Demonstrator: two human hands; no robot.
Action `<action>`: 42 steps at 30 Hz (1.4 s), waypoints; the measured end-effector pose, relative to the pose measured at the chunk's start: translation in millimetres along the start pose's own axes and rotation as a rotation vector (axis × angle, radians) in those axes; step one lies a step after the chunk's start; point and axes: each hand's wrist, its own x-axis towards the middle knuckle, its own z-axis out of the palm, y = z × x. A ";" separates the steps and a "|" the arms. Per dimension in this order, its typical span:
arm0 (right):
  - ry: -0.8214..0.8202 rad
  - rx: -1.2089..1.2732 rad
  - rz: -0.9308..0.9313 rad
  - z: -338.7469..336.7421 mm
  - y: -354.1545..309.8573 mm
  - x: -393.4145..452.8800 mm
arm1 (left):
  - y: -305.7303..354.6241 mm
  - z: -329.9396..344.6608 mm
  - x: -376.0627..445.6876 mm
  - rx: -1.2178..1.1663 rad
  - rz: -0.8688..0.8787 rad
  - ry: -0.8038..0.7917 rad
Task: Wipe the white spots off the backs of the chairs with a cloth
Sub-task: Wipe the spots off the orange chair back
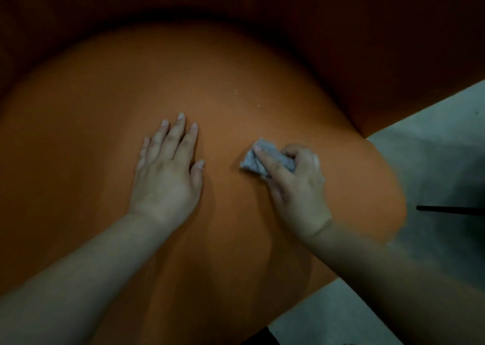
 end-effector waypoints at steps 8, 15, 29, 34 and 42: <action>0.117 0.071 0.313 14.0 -3.4 74.8 | -5.3 0.9 0.6 -0.021 0.019 -0.012; 0.054 0.036 0.094 13.7 -2.0 85.3 | -8.0 0.0 4.0 -0.061 0.034 -0.017; 0.095 0.024 0.163 13.5 16.6 104.5 | -12.8 1.2 2.8 -0.060 0.066 -0.040; 0.140 0.033 0.197 26.3 -12.2 110.1 | -11.7 4.0 2.1 -0.040 0.045 -0.019; 0.110 0.047 0.153 10.9 14.5 87.8 | 5.0 3.5 1.0 -0.009 -0.026 0.018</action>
